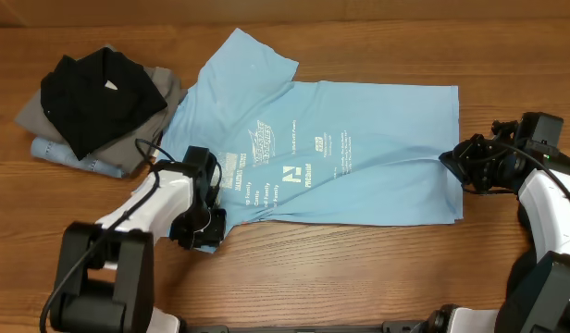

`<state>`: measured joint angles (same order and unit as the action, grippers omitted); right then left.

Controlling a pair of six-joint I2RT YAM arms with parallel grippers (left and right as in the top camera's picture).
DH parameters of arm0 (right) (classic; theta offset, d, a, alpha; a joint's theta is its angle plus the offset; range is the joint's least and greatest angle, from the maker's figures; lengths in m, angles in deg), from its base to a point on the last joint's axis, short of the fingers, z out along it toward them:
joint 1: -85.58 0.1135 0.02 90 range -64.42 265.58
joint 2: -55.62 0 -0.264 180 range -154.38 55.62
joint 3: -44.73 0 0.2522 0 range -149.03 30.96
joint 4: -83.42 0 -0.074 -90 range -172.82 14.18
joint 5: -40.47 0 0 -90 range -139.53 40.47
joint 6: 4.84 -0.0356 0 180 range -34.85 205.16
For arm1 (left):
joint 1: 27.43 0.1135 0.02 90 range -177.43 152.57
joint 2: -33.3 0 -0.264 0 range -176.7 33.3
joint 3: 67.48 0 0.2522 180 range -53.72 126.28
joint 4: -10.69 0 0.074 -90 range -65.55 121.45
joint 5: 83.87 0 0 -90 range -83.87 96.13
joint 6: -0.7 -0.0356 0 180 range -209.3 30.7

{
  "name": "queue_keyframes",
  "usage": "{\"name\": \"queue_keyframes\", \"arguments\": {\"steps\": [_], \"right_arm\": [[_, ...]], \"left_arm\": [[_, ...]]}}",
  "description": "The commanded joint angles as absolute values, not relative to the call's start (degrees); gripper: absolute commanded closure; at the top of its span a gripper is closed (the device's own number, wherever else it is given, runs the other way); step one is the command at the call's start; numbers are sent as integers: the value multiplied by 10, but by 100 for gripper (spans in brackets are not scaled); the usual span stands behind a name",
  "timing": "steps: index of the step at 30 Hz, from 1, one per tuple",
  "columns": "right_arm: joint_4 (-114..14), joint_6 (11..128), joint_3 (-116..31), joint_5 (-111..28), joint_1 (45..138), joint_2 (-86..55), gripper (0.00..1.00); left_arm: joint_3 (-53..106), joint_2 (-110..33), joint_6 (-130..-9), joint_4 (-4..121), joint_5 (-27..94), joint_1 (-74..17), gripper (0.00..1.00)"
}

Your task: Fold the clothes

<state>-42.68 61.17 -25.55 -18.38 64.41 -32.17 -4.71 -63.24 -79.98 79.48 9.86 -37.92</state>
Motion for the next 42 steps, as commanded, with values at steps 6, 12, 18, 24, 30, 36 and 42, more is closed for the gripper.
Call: {"name": "queue_keyframes", "arguments": {"steps": [6, 12, 18, 24, 30, 36, 42], "right_arm": [[-427, 610, -269, -179, 646, -312, 96], [-406, 610, -269, -202, 646, -312, 96], [-395, 599, -269, -237, 646, -311, 96], [-461, 601, -269, -185, 646, -311, 96], [-504, 599, -269, -198, 646, -312, 96], [-546, 599, -269, -206, 646, -312, 96], [-551, 597, -269, -253, 646, -312, 96]], "left_arm": [[-46, -669, -784, 773, 77, -380, 96], [63, -653, -790, 928, 81, -380, 96], [182, -618, -813, 1029, 39, -380, 96], [236, -614, -830, 1014, 8, -380, 96], [236, -615, -831, 928, 6, -380, 96], [236, -615, -854, 862, 6, -380, 91], [235, -620, -863, 812, 9, -380, 85]]}}
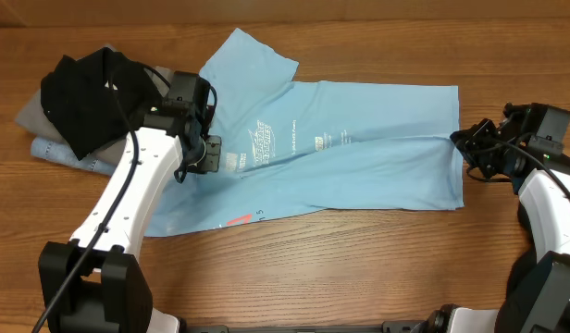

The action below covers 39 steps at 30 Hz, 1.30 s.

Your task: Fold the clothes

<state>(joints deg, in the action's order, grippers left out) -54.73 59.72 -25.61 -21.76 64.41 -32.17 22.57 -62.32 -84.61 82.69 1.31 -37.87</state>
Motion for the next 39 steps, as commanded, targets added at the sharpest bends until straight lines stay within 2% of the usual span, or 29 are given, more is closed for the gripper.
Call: {"name": "queue_keyframes", "arguments": {"steps": [1, 5, 7, 10, 13, 15, 22, 24, 27, 28, 29, 30, 31, 39], "right_arm": [[-551, 597, -269, -255, 646, -312, 96], [-551, 597, -269, -255, 646, -312, 96], [-548, 597, -269, -251, 646, -312, 96], [-544, 597, -269, -221, 643, -311, 96], [-543, 597, -269, -209, 643, -311, 96], [-538, 597, -269, -209, 643, -311, 96], [-531, 597, -269, -209, 643, -311, 96], [-530, 597, -269, -209, 643, -311, 96], [-529, 597, -269, -209, 643, -311, 96], [-529, 597, -269, -209, 643, -311, 96], [-529, 597, -269, -209, 643, -311, 96], [-527, 597, -269, -210, 643, -311, 96], [-527, 597, -269, -210, 643, -311, 96], [-505, 597, -273, -210, 643, -275, 96]], "left_arm": [[235, -622, -866, 805, 13, -380, 85], [235, -623, -866, 796, 13, -380, 85], [235, -623, -866, 798, 13, -380, 81], [231, -623, -866, 820, 16, -380, 58], [201, -623, -866, 819, 26, -380, 46], [152, -624, -866, 769, 61, -380, 42], [66, -647, -868, 667, 100, -381, 42], [64, -661, -868, 656, 100, -381, 43], [64, -688, -871, 645, 100, -382, 53], [64, -700, -873, 645, 100, -383, 71], [64, -705, -873, 647, 101, -383, 82], [64, -705, -873, 650, 100, -383, 91], [66, -704, -877, 652, 100, -383, 94], [173, -658, -880, 769, 80, -379, 96]]}}
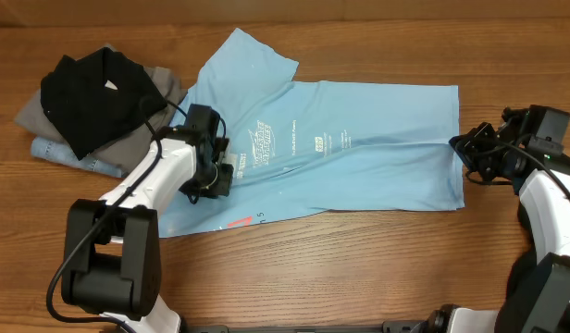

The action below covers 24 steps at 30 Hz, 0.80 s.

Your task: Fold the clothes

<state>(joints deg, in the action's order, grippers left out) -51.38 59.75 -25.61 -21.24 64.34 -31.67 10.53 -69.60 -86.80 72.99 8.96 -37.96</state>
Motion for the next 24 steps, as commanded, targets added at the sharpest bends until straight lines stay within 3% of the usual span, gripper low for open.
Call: {"name": "queue_keyframes", "arguments": {"steps": [1, 14, 24], "right_arm": [[-496, 597, -273, -215, 643, -262, 96], [-164, 561, -273, -399, 599, -38, 96], [-46, 540, -276, -450, 588, -5, 96]], "left_arm": [[190, -655, -885, 786, 80, -379, 96], [274, -629, -896, 996, 59, -380, 96], [274, -573, -896, 1092, 84, -380, 96]]}}
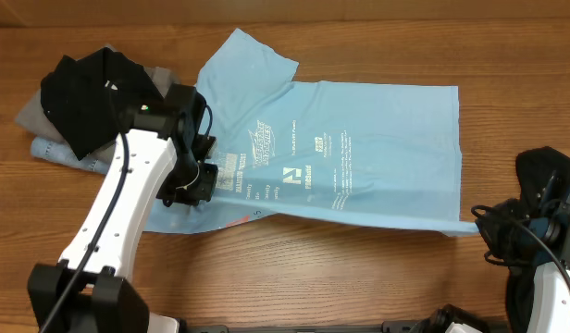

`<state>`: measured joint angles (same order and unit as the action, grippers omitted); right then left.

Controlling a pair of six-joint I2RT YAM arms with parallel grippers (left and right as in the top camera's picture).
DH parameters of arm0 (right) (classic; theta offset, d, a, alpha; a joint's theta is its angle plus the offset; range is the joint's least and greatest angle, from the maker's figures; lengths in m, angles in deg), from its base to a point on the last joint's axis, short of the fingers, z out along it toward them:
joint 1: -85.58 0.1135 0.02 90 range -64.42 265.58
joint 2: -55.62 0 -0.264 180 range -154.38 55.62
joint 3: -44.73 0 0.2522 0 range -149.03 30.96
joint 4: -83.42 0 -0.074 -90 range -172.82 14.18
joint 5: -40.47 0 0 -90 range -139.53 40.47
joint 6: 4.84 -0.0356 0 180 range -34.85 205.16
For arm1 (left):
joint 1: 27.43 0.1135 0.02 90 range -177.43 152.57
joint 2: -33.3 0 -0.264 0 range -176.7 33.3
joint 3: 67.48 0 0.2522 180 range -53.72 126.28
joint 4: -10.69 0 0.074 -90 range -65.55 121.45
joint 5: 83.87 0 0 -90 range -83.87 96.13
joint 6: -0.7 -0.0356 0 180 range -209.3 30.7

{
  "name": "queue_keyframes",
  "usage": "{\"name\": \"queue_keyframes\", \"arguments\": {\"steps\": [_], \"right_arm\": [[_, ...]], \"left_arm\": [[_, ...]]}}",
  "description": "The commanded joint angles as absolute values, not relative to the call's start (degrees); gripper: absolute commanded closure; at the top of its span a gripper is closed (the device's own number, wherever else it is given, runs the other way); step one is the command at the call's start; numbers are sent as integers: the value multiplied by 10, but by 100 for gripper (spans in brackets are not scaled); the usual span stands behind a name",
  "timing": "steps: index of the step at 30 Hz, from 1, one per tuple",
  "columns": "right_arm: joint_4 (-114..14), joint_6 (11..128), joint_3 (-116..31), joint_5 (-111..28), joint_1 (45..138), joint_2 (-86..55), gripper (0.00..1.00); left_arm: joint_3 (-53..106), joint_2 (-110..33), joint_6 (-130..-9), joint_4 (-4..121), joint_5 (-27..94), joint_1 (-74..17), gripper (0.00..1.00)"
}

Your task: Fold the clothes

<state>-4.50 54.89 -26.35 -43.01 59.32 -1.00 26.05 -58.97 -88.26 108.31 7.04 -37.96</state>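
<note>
A light blue T-shirt with white print lies spread across the middle of the wooden table. Its sleeve points to the far side. My left gripper sits on the shirt's left end beside the print and looks shut on the cloth there. My right gripper is near the front right, shut on the shirt's bottom right corner, which is drawn out into a thin point toward it. A small red mark shows at the shirt's near left edge.
A pile of clothes lies at the far left: a black garment on top of a grey one and a folded blue piece. The left arm's cable runs just beside this pile. Bare wood borders the shirt's near edge.
My right gripper has moved from the shirt's right edge toward the table front, drawing the bottom right corner with it. The lower print lines show again. My left gripper shifted slightly left.
My left gripper first held the shirt's near left part at the table front, my right at the right hem. Then the left was up near the collar with the near edge folded under, then slightly lower. Now the right corner is pulled forward and the shirt lies wider.
</note>
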Motion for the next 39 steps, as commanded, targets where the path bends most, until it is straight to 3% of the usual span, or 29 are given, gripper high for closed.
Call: {"name": "queue_keyframes", "arguments": {"steps": [1, 7, 14, 22, 34, 36, 37, 39], "right_arm": [[-52, 540, -276, -450, 588, -5, 96], [-129, 540, -276, -450, 588, -26, 96], [-201, 540, -274, -442, 588, -169, 96], [-356, 585, -274, -312, 589, -288, 96], [-400, 586, -274, -271, 589, -324, 94], [-404, 586, -274, -271, 589, -324, 80], [-408, 586, -274, -271, 589, -324, 53], [-408, 586, -274, -271, 589, -324, 41]], "left_arm": [[274, -573, -896, 1090, 88, -380, 96], [264, -573, -900, 1005, 120, -397, 94], [202, -583, -920, 877, 115, -429, 91], [195, -632, -924, 790, 74, -429, 94], [195, -667, -903, 754, 1, -428, 95], [195, -667, -901, 754, 0, -428, 90], [195, -667, -902, 754, 0, -428, 75], [195, -667, -901, 756, 0, -428, 64]]}}
